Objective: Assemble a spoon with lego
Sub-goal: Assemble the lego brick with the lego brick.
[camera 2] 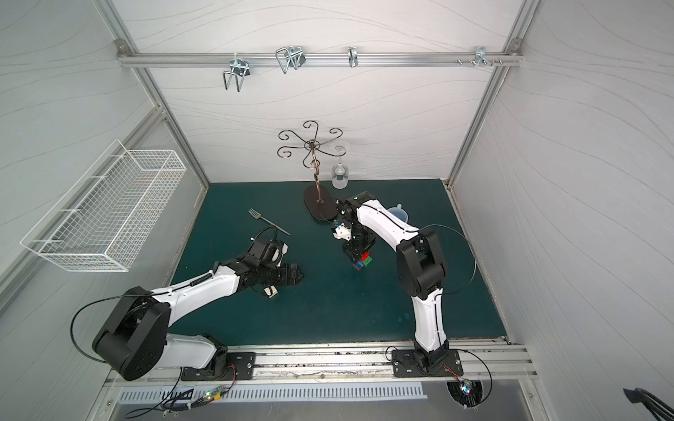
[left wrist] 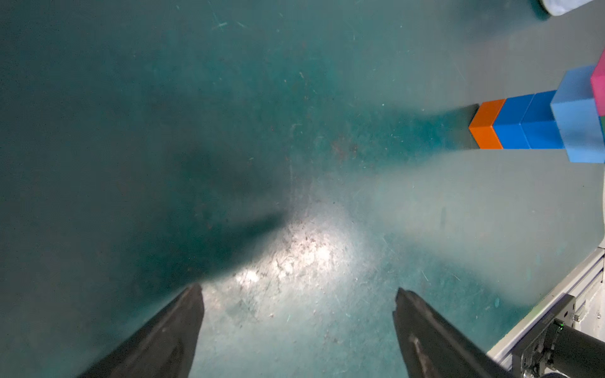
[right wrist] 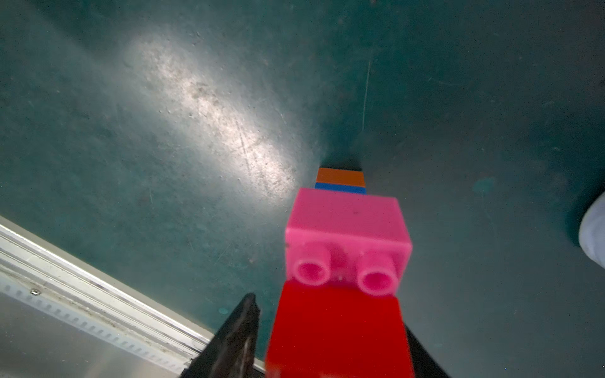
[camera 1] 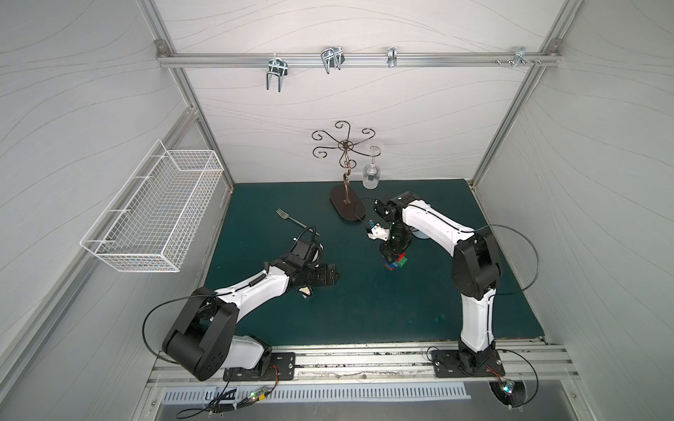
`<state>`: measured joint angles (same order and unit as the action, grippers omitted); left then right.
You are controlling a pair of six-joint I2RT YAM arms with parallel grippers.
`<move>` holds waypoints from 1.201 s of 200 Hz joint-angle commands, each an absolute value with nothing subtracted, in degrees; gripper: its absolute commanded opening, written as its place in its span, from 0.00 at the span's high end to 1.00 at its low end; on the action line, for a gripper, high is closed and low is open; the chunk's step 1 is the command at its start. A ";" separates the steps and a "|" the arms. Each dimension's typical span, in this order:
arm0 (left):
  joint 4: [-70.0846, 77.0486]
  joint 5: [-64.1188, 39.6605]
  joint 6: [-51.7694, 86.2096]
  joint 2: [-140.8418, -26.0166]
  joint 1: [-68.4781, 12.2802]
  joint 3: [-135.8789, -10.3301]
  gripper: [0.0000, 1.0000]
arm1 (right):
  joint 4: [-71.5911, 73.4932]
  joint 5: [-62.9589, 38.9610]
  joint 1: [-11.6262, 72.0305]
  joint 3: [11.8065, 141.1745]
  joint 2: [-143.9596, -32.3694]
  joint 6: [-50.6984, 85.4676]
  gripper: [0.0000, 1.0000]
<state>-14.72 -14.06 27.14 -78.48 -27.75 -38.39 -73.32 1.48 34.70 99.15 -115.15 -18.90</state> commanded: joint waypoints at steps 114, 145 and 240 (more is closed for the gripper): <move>-42.27 2.24 31.54 -72.30 -27.95 -45.60 0.04 | -70.14 3.96 35.39 101.48 -109.47 -17.27 0.26; -42.16 0.86 32.86 -77.48 -27.96 -46.09 0.06 | -70.30 4.02 36.14 103.50 -109.32 -17.22 0.25; -47.06 8.29 29.23 -89.27 -27.41 -52.99 0.13 | -70.31 3.89 35.41 104.61 -107.63 -17.13 0.25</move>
<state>-43.83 3.73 30.79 -86.67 -27.81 -50.17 -69.82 4.08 35.79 103.77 -110.54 -17.78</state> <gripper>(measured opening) 0.879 0.747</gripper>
